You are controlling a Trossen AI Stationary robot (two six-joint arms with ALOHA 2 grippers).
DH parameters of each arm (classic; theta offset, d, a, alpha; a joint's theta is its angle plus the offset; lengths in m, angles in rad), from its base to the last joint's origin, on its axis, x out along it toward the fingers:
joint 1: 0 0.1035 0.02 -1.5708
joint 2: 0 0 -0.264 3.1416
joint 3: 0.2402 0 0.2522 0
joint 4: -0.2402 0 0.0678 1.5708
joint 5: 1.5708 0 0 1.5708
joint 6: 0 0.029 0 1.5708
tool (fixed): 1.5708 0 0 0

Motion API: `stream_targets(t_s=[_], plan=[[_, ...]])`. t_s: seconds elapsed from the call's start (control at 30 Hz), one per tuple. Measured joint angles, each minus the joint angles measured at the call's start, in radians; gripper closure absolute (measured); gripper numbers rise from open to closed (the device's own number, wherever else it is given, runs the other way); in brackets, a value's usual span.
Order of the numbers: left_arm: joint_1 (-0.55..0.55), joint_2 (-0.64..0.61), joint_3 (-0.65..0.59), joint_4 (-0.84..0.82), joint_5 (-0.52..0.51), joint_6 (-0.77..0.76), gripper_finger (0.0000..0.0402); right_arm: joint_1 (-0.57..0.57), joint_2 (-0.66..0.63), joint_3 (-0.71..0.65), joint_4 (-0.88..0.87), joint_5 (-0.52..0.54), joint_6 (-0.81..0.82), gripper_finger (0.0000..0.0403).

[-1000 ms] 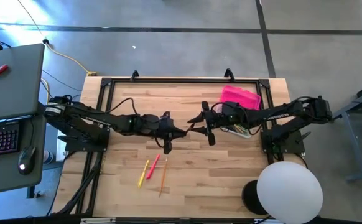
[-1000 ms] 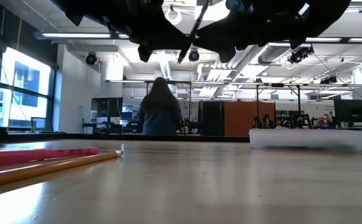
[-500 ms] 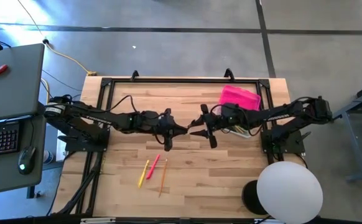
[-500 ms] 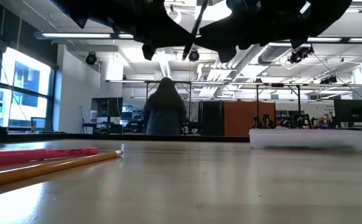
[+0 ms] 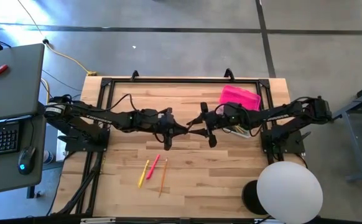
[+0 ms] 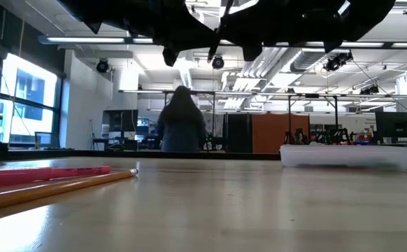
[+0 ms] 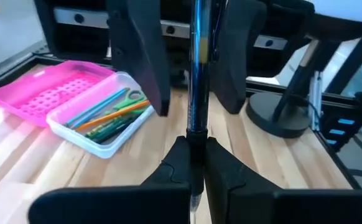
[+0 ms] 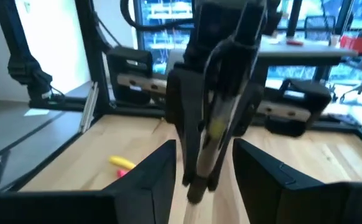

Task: Pick & place school supplies into a supply box
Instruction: Put the black pen into the pink supply box

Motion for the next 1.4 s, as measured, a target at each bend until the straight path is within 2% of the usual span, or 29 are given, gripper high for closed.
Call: stream_targets(t_s=[0.2,0.5,0.6,0.7,0.87,1.0,1.17,1.4], plan=[[0.000,0.000,0.000,0.007,0.022,0.000,0.0355,-0.001,0.002,0.000,0.020,0.000,0.000,0.0277],[0.001,0.000,0.000,0.004,0.006,0.002,0.0355,-0.001,0.002,0.000,0.023,-0.024,-0.007,0.0378],[0.000,0.000,0.000,0.006,-0.011,0.003,0.0355,-0.001,0.002,0.000,0.021,-0.047,-0.008,0.0393],[0.000,0.000,0.000,0.007,-0.012,0.002,0.0355,-0.001,0.002,0.000,0.027,-0.045,0.006,0.0379],[0.001,0.000,0.000,0.007,-0.016,-0.002,0.0355,-0.001,0.002,0.000,0.050,-0.018,-0.001,0.0319],[0.001,0.000,0.000,0.008,-0.025,-0.002,0.0355,0.002,0.002,0.000,0.055,-0.026,0.001,0.0290],[0.000,0.000,0.000,0.017,-0.036,-0.001,0.0355,0.015,0.002,0.000,0.056,-0.015,0.000,0.0288],[0.000,0.000,0.000,0.028,-0.039,-0.001,0.0355,0.018,0.002,0.000,0.071,-0.010,0.000,0.0325]])
